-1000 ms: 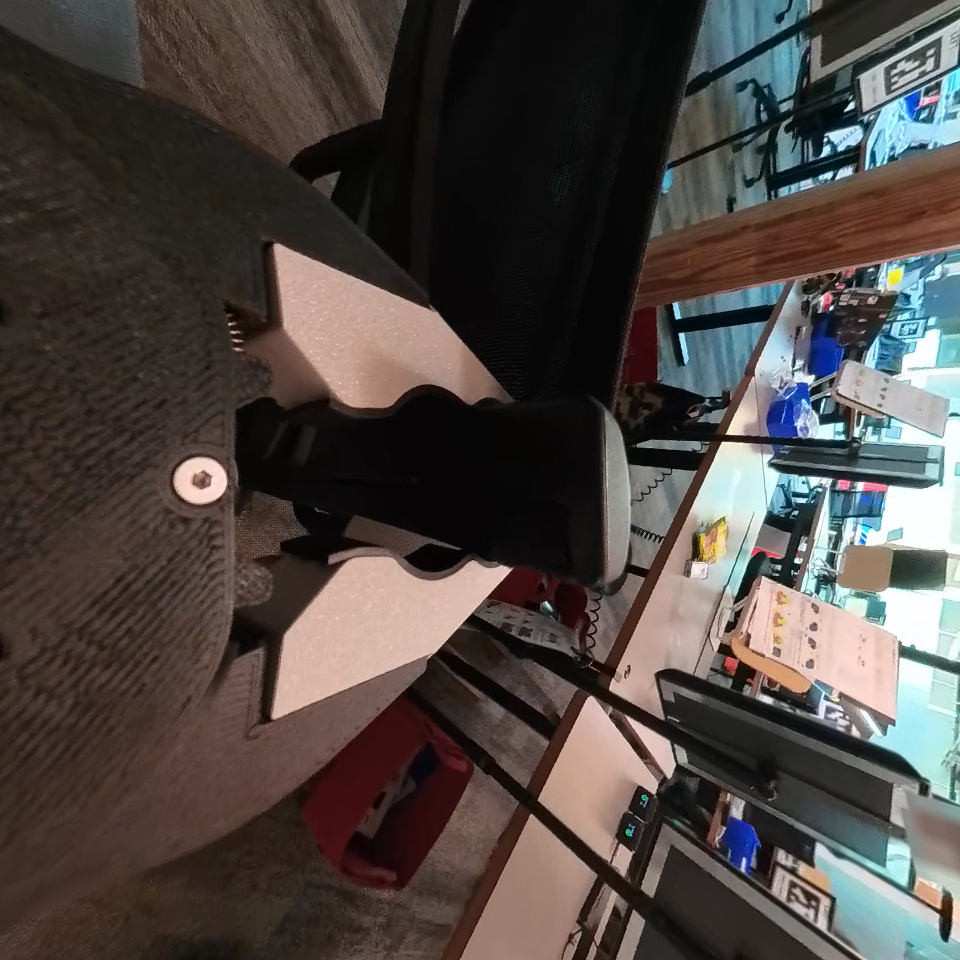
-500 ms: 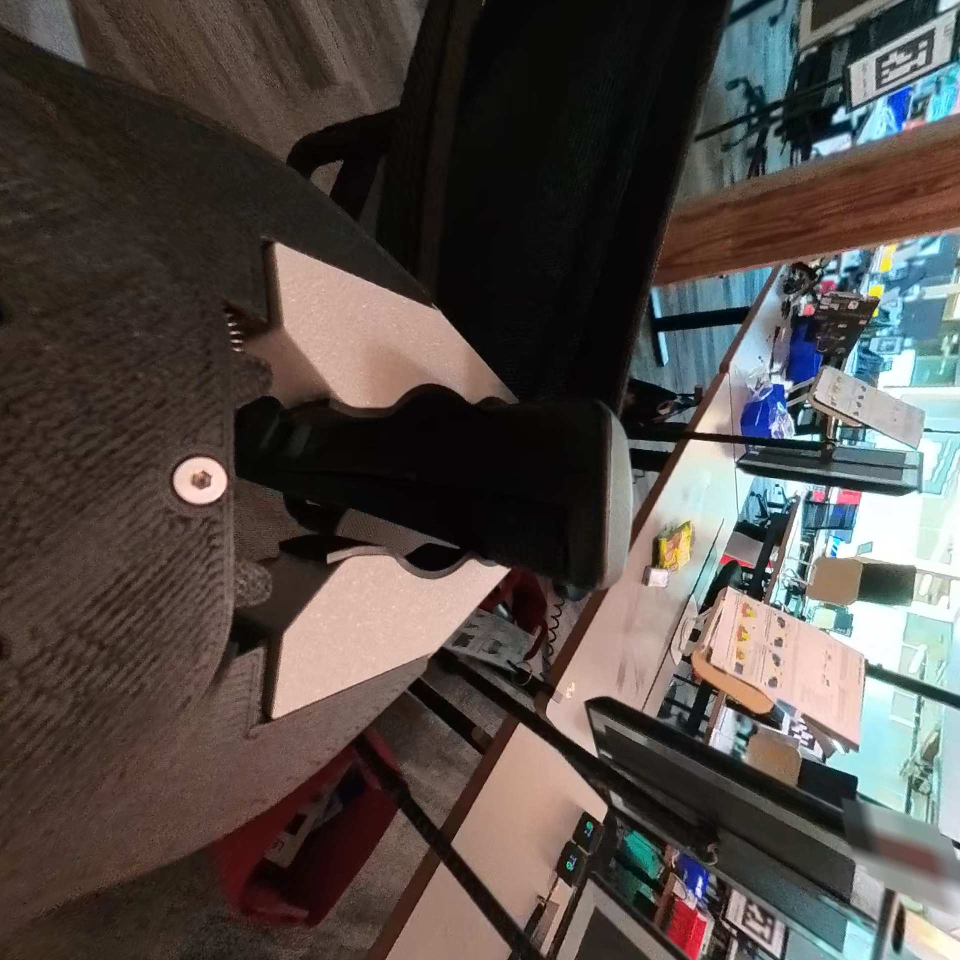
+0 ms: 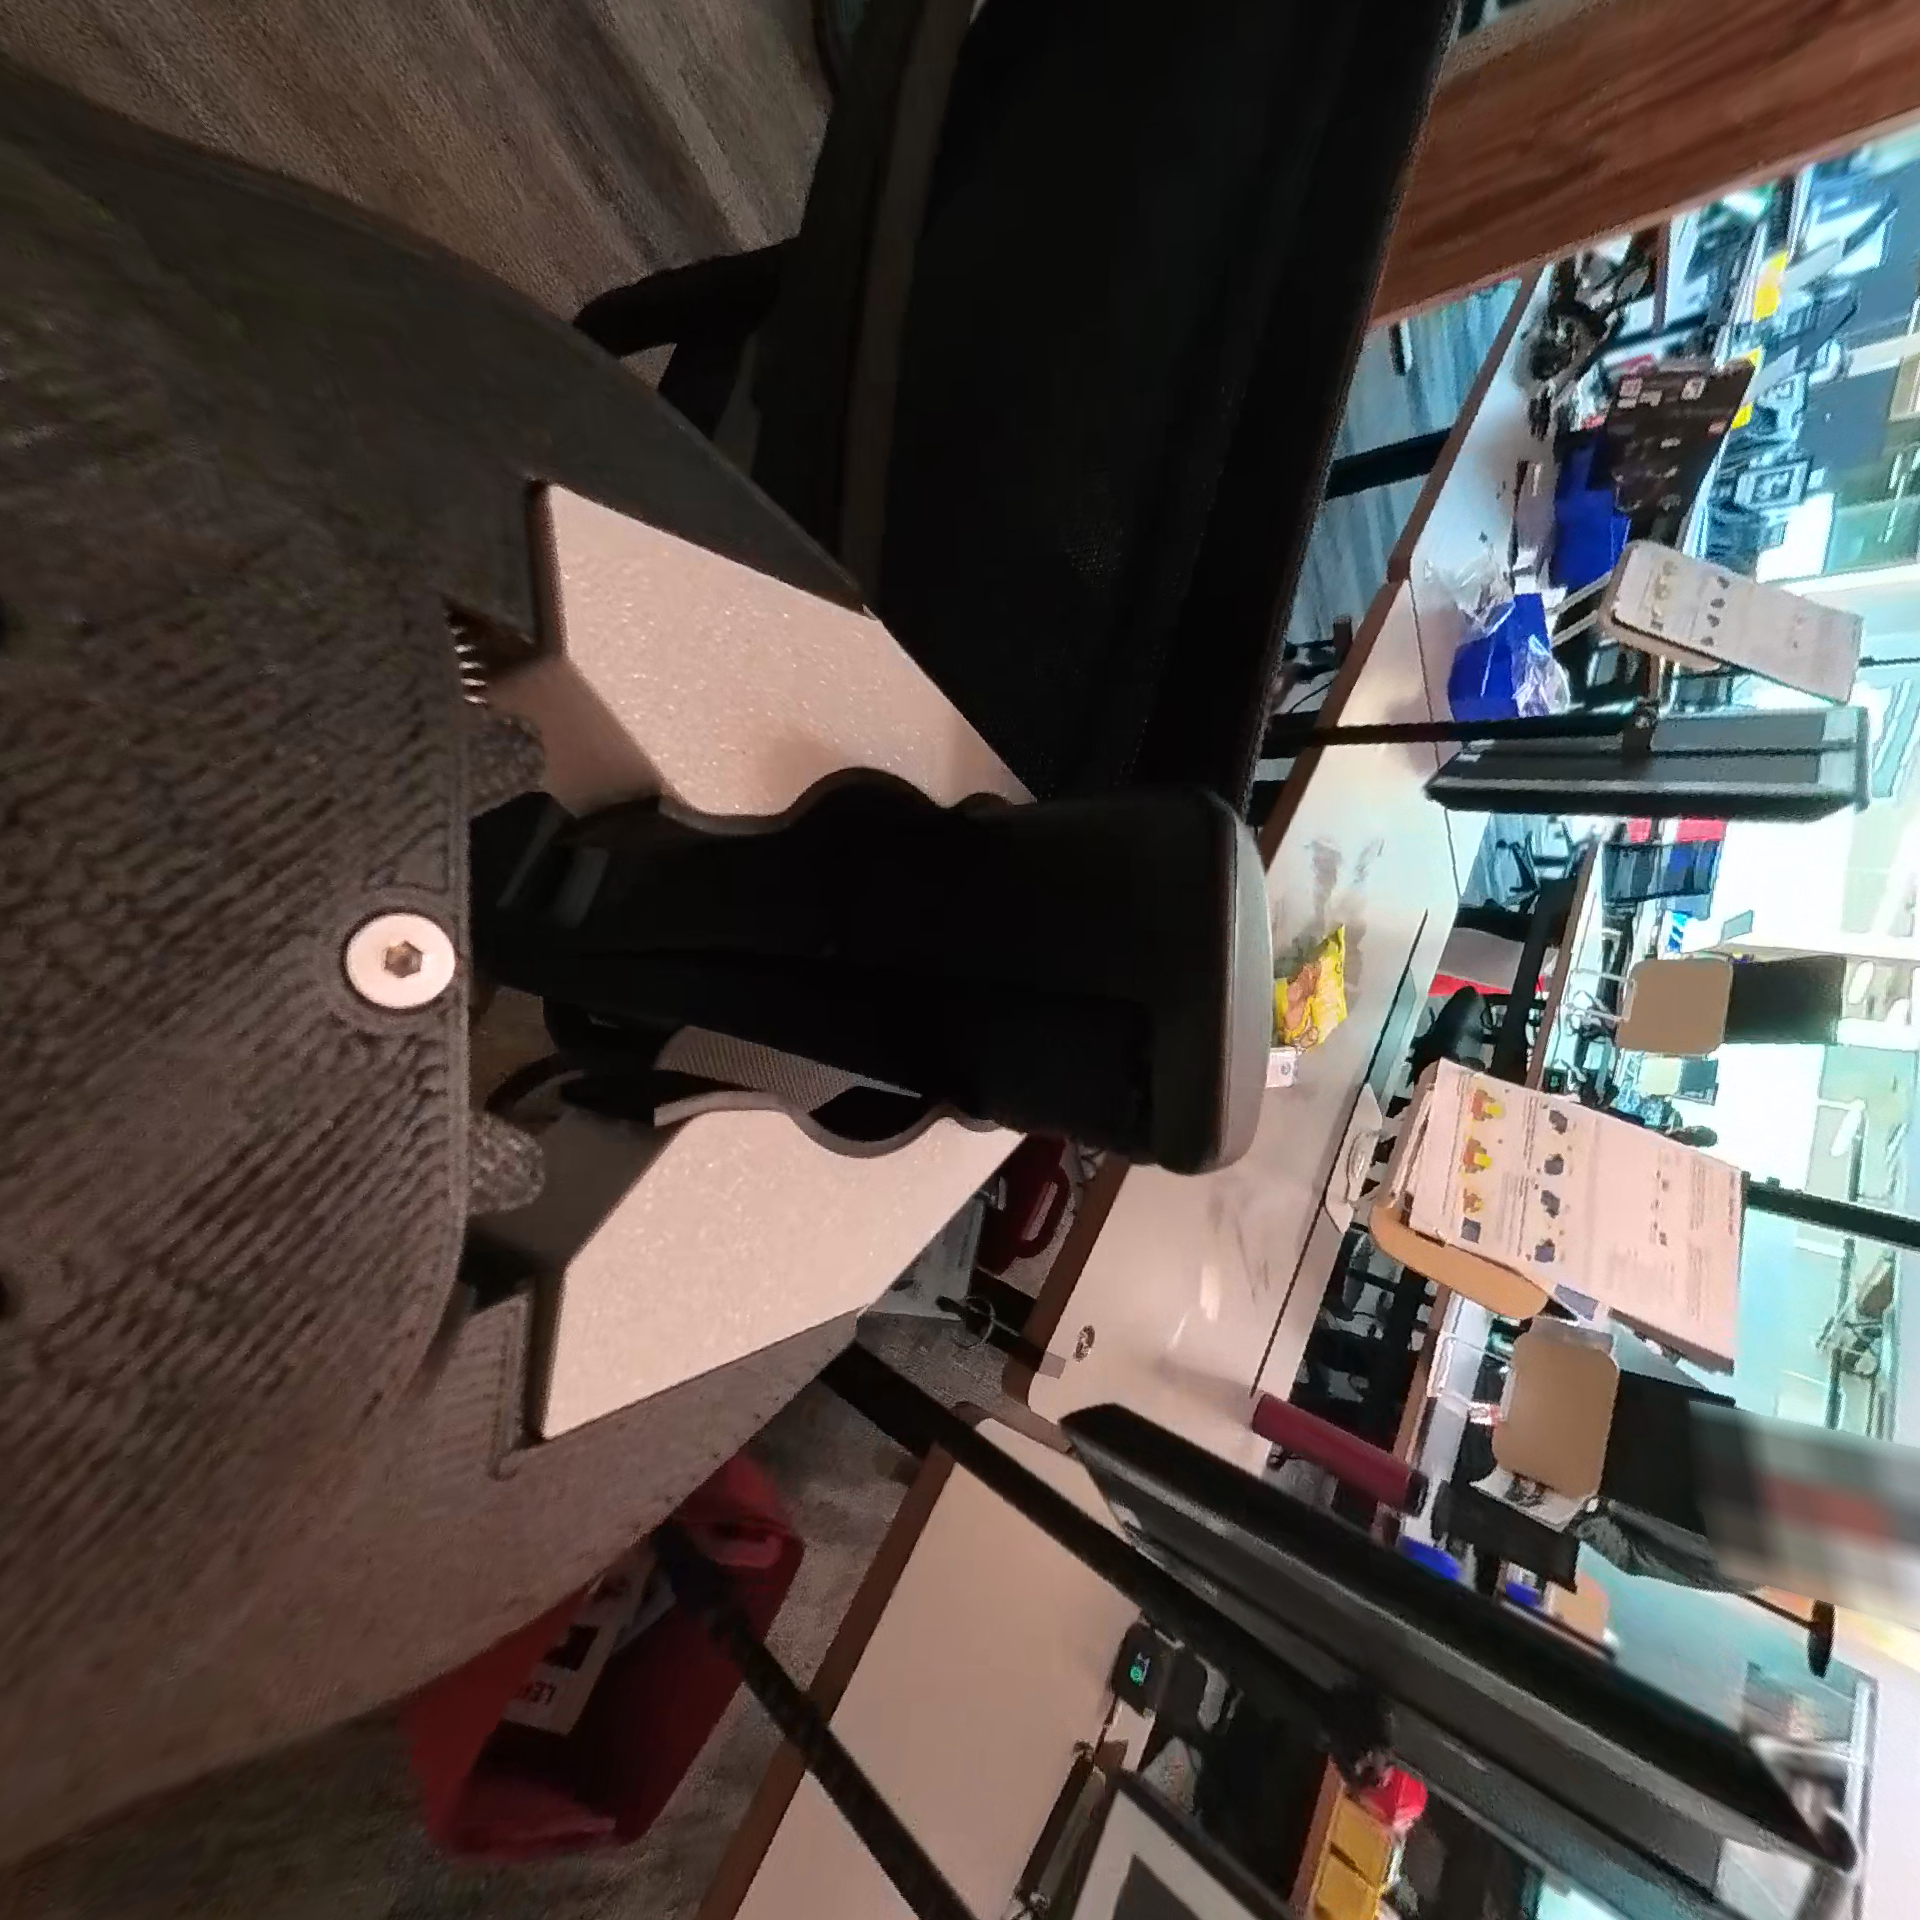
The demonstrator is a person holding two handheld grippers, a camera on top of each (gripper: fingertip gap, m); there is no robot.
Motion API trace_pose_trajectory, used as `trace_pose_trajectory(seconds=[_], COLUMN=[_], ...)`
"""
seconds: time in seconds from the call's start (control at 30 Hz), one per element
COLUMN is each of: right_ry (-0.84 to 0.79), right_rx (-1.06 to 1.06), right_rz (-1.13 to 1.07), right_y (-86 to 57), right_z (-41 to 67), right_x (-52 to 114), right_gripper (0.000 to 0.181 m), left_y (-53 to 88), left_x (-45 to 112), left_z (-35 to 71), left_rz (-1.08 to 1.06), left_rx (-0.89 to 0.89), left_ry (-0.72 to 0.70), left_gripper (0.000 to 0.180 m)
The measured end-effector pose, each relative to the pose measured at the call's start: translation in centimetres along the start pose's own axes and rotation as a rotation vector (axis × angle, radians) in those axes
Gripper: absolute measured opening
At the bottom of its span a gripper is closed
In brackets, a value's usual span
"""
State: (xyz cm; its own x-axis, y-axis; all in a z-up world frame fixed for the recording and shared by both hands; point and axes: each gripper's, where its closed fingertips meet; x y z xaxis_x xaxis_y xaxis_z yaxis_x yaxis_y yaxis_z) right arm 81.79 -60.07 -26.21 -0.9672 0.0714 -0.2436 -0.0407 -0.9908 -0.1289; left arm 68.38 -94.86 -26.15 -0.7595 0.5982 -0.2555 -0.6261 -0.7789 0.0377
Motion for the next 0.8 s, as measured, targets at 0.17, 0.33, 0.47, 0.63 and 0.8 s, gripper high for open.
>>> trace_pose_trajectory(seconds=[0.17, 0.33, 0.47, 0.63, 0.8], right_ry=[0.005, -0.016, -0.048, -0.086, -0.116], right_rx=[0.005, 0.022, 0.039, 0.036, 0.036], right_rz=[-0.016, -0.035, -0.064, -0.11, -0.133], right_y=[-0.5, -0.8, -0.4, 1.1, 2.4], right_z=[1.6, 3.1, 4.3, 5.8, 7.2], right_x=[6.0, 11.7, 15.9, 20.4, 24.5], right_gripper=[0.047, 0.048, 0.047, 0.047, 0.047], left_y=[3.5, 7.0, 10.2, 14.6, 18.4], left_x=[5.9, 11.4, 15.9, 21.3, 26.0], left_z=[1.5, 2.8, 3.8, 5.1, 6.2], left_rz=[-0.022, -0.042, -0.075, -0.134, -0.188], left_rx=[0.001, 0.01, 0.016, 0.019, 0.028], left_ry=[-0.005, -0.004, -0.005, 0.005, 0.007], left_gripper=[0.05, 0.05, 0.05, 0.05, 0.05])
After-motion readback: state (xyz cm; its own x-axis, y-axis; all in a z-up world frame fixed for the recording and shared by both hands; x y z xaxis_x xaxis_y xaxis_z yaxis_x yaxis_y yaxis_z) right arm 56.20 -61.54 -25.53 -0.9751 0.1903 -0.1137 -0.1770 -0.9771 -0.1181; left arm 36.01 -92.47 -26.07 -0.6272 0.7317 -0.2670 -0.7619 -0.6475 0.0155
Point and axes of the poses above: each gripper's, where its closed fingertips meet, x out along the fingers, z out of its top, y = z × x across the jaws, and after that the axes turned 4 degrees about y, right-handed
